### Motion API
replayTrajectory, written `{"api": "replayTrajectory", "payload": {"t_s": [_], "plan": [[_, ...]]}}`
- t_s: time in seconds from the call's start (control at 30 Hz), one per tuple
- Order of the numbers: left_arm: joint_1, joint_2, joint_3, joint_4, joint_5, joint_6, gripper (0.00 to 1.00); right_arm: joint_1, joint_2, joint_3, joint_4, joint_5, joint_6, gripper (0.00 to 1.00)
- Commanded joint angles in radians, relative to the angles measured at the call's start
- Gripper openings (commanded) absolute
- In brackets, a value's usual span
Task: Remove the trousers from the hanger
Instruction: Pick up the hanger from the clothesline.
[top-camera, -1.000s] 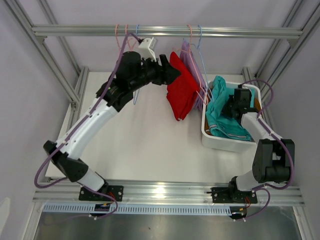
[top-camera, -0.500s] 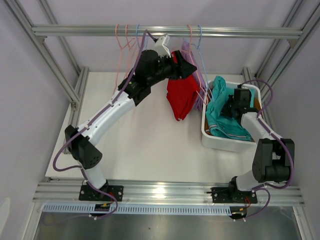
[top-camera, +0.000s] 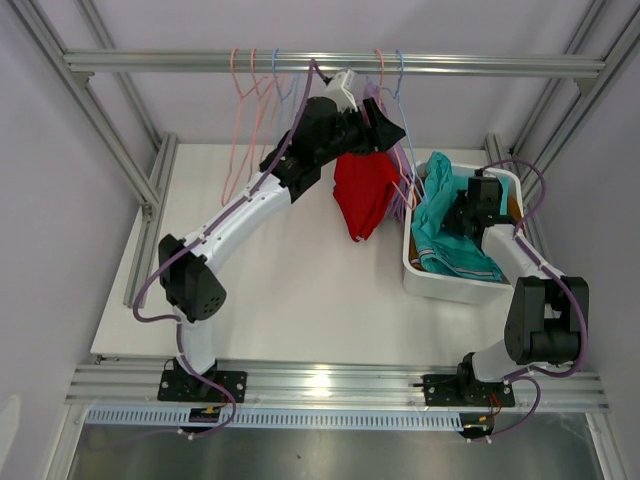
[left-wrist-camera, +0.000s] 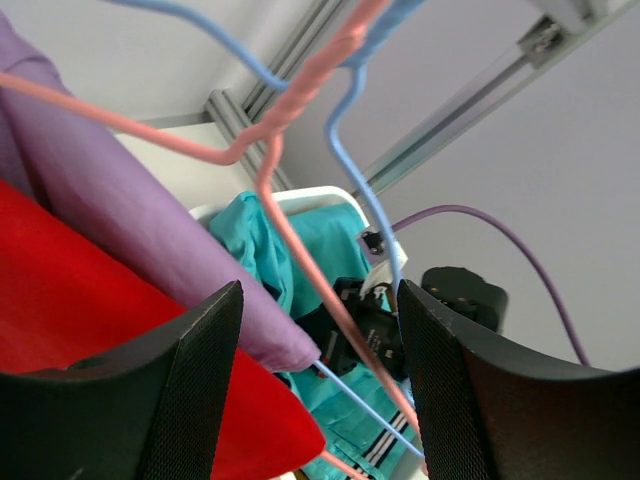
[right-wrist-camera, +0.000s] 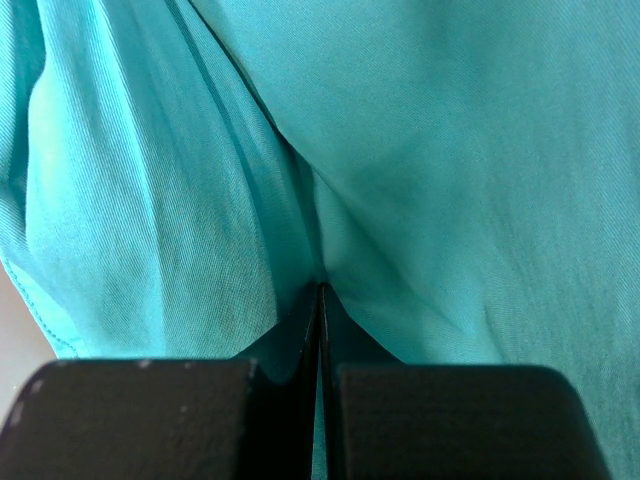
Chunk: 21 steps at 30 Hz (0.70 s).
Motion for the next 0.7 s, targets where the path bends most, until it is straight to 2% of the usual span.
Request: {"api": "replayTrajectory", "payload": {"t_s": [0.0,0.27,0.37,0.4,0.67], "plan": [[-0.008,0.004,0.041,0.005,-0.038,0.001,0.67,0.02,0.023,-0.01,-0.01,-0.086,0.005,0.0],[-0.008,0.027,0.047,0.014,-0.046,0.032,0.66,0.032,0.04,-0.005,-0.009,-0.072,0.002,0.0],[-0.008,0.038,0.068,0.023,-0.046,0.032,0.54,0.034,0.045,-0.005,-0.007,-0.071,0.002,0.0],[-0.008,0.05,0.075,0.019,-0.045,0.032,0.47,0.034,0.045,-0.005,-0.007,-0.069,0.0,0.0],[-0.007,0.087,0.128,0.02,-0.037,0.021,0.45,0.032,0.05,-0.004,-0.007,-0.065,-0.001,0.0]]}}
